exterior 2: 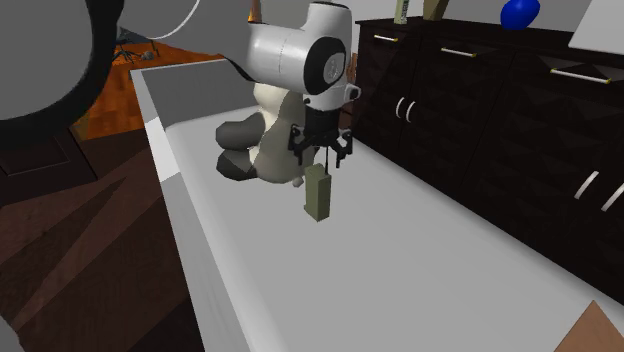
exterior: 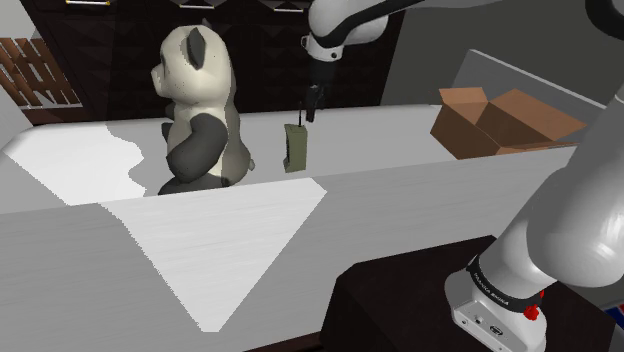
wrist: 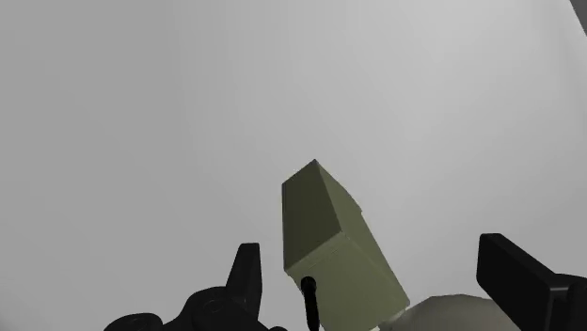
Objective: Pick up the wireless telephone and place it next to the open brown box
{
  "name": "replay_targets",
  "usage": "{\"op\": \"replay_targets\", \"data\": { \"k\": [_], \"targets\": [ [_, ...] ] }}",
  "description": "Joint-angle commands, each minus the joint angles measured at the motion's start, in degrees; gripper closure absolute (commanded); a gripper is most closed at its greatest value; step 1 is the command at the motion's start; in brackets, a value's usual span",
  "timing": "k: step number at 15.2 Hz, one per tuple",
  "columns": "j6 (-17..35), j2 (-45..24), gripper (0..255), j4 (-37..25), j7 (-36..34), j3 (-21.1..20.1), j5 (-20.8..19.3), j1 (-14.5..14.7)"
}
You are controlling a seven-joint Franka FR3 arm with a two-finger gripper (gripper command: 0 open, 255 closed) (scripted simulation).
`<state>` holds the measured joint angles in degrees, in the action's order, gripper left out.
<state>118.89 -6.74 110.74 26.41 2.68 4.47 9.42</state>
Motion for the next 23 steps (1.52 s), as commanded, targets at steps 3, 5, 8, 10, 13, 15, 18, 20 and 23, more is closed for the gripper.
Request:
{"op": "replay_targets", "data": {
  "k": [3,5,8,10,13,15,18,20,23],
  "targets": [
    [0.54,-8.53,0,-8.24,4.01,-1.44,-0.31,1.0],
    [0.52,-12.46,0,-12.32,5.73,-2.23,-0.7,1.58],
    [1.8,-14.03,0,-12.65,6.17,-2.46,-0.78,1.75],
    [3.07,-14.69,0,-12.03,6.19,-2.49,-0.75,1.79],
    [4.97,-15.72,0,-11.17,6.23,-2.54,-0.69,1.84],
    [5.33,-15.93,0,-11.01,6.24,-2.55,-0.68,1.85],
    [5.33,-15.93,0,-11.02,6.24,-2.55,-0.68,1.85],
    [5.33,-15.93,0,-11.02,6.24,-2.55,-0.68,1.85],
    [5.32,-15.92,255,-11.01,6.24,-2.55,-0.68,1.85]
  ]
}}
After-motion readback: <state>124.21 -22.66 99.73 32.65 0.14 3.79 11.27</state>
